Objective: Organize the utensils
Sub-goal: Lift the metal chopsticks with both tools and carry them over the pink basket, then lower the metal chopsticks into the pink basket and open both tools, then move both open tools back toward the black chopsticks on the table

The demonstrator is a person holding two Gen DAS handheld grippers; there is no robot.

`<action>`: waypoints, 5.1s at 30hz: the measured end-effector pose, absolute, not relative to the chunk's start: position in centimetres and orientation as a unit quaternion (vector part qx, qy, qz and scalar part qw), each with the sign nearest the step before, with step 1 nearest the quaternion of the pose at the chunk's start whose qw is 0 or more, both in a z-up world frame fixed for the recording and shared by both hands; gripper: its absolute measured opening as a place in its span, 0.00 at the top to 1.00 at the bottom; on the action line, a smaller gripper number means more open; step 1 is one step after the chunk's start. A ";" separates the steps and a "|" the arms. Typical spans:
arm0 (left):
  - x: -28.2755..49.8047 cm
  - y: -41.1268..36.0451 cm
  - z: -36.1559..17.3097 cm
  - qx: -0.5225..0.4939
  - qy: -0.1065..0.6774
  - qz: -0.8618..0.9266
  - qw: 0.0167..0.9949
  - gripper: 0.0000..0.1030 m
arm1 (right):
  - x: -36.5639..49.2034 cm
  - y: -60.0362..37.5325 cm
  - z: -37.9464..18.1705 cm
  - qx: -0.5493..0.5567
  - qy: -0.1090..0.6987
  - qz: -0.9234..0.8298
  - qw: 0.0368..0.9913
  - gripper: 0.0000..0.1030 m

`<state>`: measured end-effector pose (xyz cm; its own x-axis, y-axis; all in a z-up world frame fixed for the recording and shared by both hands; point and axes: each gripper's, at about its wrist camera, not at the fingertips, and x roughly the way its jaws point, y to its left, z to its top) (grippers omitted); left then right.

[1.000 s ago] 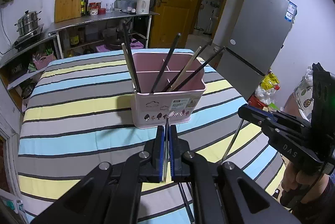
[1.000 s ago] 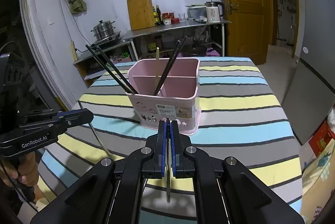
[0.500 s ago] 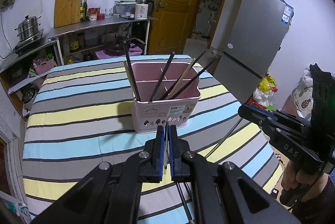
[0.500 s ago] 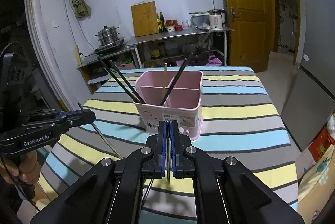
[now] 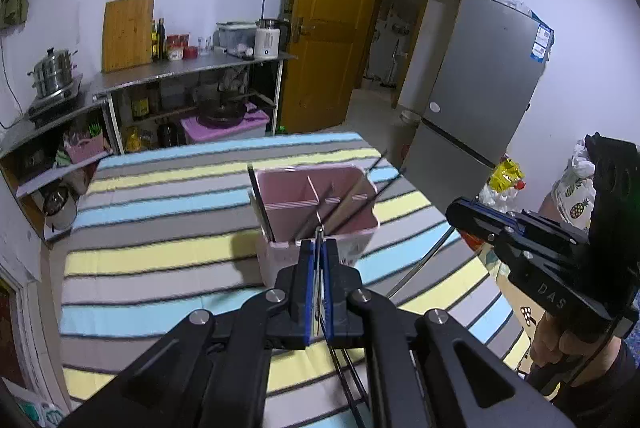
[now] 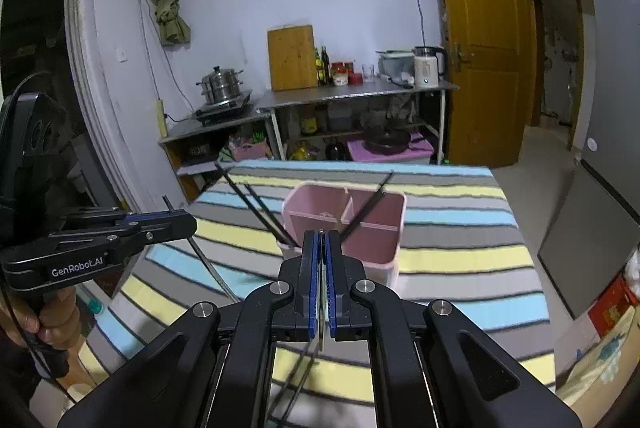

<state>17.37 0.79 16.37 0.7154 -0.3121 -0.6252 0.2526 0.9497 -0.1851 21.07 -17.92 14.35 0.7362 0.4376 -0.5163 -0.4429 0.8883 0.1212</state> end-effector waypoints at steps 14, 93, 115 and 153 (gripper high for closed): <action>21.0 2.1 20.8 -0.038 0.308 -0.141 0.940 0.95 | 24.5 -15.6 18.1 0.001 0.238 0.242 0.941 0.97; 19.2 3.9 15.6 -0.047 0.306 -0.117 0.944 0.77 | 22.5 -18.9 12.7 0.028 0.276 0.223 0.935 0.92; 13.6 2.1 6.2 -0.063 0.393 -0.125 0.909 0.77 | 17.3 -21.2 5.4 0.053 0.350 0.203 0.913 0.91; 17.5 -4.5 -2.7 -0.051 0.488 -0.129 0.862 0.76 | 17.8 -22.4 0.5 0.069 0.404 0.183 0.894 0.90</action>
<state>17.55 -4.47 -2.74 0.4899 -0.2727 -0.8280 0.1724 0.9614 -0.2146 17.83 -22.38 0.45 0.6063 0.3832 -0.6969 -0.2724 0.9233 0.2707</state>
